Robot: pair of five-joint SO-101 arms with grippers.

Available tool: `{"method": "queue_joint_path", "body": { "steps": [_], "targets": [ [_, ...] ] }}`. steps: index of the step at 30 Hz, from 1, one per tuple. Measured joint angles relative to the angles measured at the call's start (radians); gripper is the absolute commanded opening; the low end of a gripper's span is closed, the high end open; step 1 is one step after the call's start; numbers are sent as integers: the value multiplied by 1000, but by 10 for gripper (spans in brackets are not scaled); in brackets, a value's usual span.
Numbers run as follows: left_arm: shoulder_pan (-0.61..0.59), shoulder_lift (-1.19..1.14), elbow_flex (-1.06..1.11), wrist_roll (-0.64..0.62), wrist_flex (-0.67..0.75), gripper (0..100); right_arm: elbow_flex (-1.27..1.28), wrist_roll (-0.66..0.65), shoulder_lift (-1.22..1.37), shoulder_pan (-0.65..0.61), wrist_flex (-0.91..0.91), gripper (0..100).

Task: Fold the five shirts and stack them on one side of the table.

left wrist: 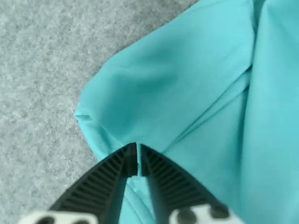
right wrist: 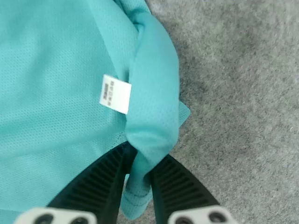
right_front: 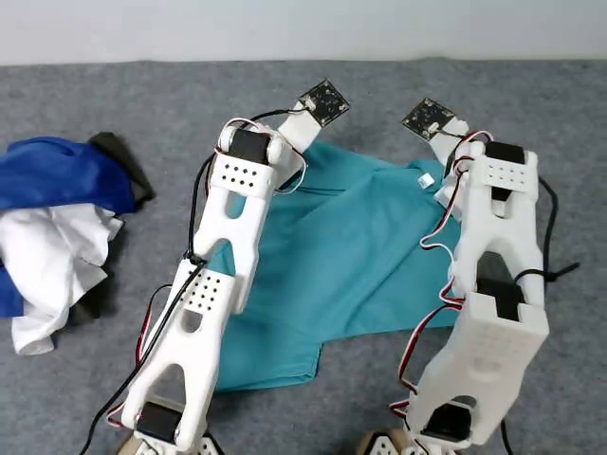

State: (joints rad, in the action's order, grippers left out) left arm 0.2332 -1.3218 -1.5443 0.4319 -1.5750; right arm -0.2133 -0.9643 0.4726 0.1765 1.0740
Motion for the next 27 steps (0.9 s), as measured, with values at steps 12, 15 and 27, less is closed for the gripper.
{"method": "queue_joint_path", "body": {
  "steps": [12, 15, 27],
  "targets": [
    [0, 0, 216, -83, 273, 61, 0, 0, 0, -14, 0, 10],
    [2, 0, 222, -61, 298, 36, 0, 0, 0, -14, 0, 10],
    [0, -23, 212, 110, 288, 5, 0, 0, 0, -21, 0, 10]
  ]
}}
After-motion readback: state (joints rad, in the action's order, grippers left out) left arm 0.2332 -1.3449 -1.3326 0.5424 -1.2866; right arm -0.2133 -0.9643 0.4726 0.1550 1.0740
